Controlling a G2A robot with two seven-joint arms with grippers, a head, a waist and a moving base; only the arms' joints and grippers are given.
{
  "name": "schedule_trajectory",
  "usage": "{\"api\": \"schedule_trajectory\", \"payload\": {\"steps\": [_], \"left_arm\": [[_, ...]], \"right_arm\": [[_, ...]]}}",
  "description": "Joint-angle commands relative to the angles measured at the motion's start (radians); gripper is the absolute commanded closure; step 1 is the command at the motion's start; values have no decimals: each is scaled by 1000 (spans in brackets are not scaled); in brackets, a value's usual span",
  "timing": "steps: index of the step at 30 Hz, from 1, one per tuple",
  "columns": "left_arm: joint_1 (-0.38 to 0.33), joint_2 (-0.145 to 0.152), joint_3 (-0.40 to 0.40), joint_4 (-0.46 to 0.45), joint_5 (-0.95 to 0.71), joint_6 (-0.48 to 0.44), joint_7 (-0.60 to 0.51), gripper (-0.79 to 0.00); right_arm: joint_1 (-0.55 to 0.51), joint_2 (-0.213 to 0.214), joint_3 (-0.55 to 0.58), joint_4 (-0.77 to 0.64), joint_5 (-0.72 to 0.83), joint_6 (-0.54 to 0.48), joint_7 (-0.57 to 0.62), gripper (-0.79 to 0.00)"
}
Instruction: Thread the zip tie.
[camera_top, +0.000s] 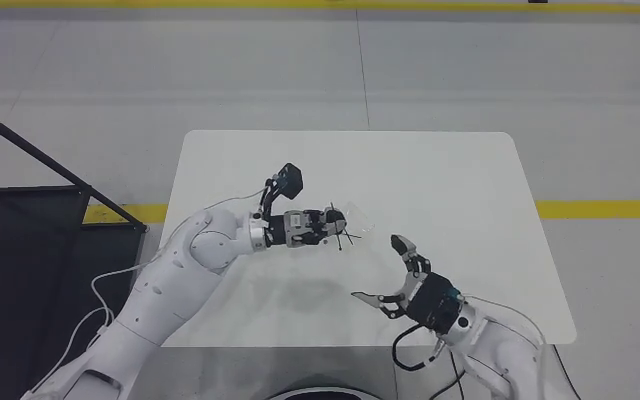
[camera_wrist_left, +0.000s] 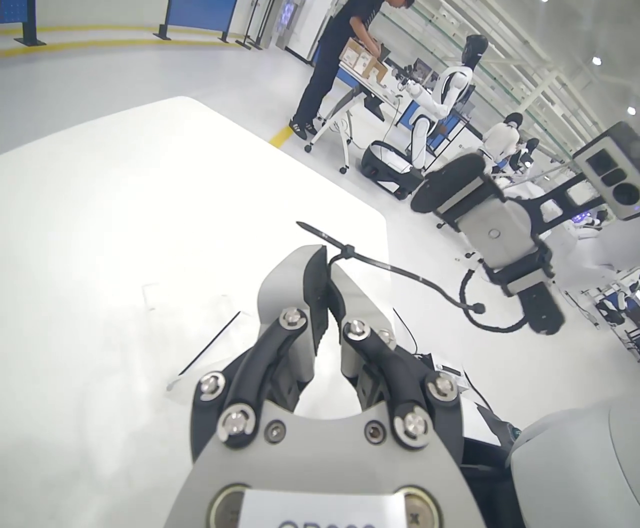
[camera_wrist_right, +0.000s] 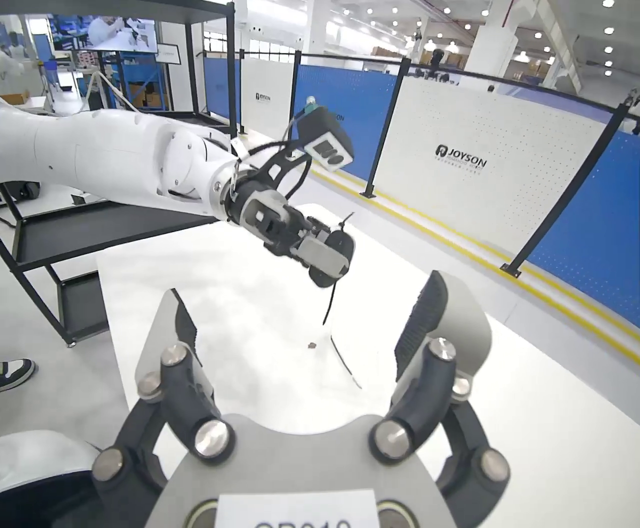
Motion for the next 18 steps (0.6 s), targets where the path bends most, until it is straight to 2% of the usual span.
{"api": "schedule_trajectory", "payload": {"steps": [1,3,5,9,11,13,18], "left_arm": [[6,1,-4,-4,5,-2,7,0],[9,1,-7,-6,9,-3,9,0],[12,1,-8,-8,11,-5,10,0],[13,0,-8,-11,13,-8,10,0],[13,-1,-4,-11,13,-9,4,0],[10,-2,1,-9,10,-13,-5,0],[4,-5,7,2,6,-14,-11,0]], "right_arm": [[34,-2,-14,28,85,-9,119,-785],[83,-4,-27,57,173,-21,248,-785],[121,-7,-41,76,242,-5,328,-785],[179,-12,-67,116,392,1,425,-785],[209,-15,-77,136,447,4,450,-711],[233,-17,-93,155,480,-1,469,-594],[275,-22,-129,185,494,29,494,-471]]}}
